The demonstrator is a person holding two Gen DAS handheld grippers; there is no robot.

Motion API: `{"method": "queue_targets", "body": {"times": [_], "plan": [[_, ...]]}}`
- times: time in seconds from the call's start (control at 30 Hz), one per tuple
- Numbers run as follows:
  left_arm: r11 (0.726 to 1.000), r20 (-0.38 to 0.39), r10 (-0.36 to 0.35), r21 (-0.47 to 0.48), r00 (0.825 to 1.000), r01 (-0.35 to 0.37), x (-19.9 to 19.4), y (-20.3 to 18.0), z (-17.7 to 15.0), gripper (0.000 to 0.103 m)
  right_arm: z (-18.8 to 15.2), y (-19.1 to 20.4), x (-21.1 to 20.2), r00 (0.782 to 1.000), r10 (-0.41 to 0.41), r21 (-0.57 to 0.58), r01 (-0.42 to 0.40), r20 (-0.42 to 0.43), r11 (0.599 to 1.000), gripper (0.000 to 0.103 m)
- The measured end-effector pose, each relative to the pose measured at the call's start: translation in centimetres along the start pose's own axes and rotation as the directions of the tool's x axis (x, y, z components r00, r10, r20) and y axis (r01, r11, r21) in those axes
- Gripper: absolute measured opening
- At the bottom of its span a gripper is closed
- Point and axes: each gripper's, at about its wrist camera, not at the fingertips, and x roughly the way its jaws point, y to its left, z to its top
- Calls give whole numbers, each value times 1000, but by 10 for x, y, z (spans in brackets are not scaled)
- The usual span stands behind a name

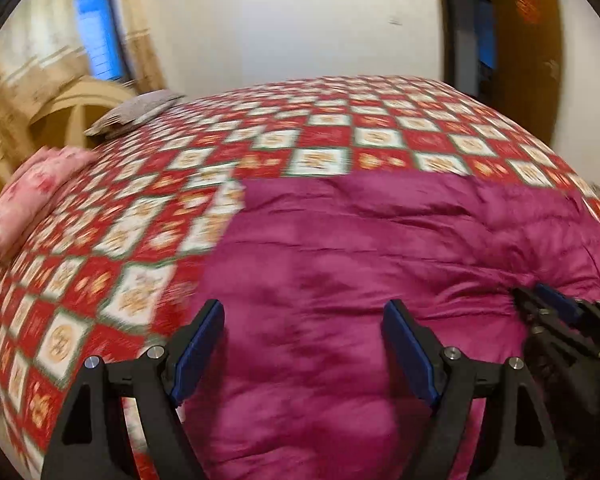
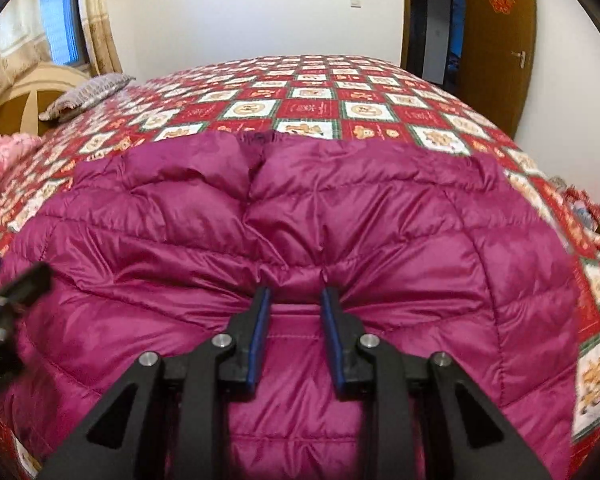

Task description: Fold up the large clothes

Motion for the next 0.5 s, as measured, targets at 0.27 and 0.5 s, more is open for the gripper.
{"method": "queue_targets", "body": {"times": [0.27,0.5], "plan": [[977,-53,32,-208,998,-43,5,61,-35,82,-9,24,-59,991,60,-39,-55,121,998,29],[953,-80,-102,-295,992,74,17,54,-56,82,-32,26,-27,996,77,19,-78,48,997,29]]}}
